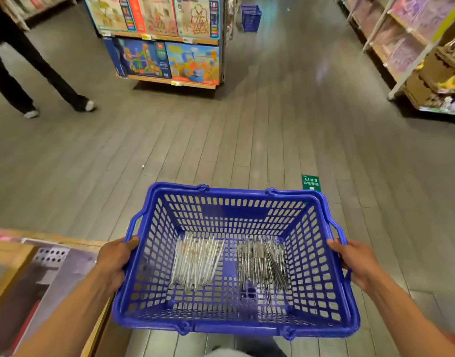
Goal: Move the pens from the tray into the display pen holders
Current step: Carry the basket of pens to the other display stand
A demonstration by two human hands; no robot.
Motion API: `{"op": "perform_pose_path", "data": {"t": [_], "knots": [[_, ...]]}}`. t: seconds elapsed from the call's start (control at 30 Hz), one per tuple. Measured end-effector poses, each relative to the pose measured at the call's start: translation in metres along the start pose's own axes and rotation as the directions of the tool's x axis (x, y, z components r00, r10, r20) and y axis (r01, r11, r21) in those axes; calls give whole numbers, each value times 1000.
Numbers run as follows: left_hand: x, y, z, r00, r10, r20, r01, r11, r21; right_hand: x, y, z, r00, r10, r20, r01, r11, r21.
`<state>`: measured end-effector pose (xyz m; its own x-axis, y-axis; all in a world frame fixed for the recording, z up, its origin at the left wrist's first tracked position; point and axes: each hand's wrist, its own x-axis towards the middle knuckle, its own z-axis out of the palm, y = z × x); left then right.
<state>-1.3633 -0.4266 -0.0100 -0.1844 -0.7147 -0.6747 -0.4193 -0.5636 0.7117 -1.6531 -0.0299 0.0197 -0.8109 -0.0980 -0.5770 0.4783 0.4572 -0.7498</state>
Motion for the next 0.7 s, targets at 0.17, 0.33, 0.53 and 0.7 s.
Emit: {"op": "perform_pose_path", "data": {"t": [0.17,0.33,0.53,0.7], "knots": [[61,52,42,995,-14,-98,9,999,-45,100,-82,43,996,-2,87,8,998,-62],[106,97,65,979,-89,-182,62,987,-152,183,-180,92,981,-25,193,51,990,-132],[146,140,62,916,-197,-351,107,960,-258,255,-303,186,933,-81,349,181,948,-263],[191,165,42,872,-258,-417,89,919,-383,298,-382,299,884,-111,455,278,906,-319]]}}
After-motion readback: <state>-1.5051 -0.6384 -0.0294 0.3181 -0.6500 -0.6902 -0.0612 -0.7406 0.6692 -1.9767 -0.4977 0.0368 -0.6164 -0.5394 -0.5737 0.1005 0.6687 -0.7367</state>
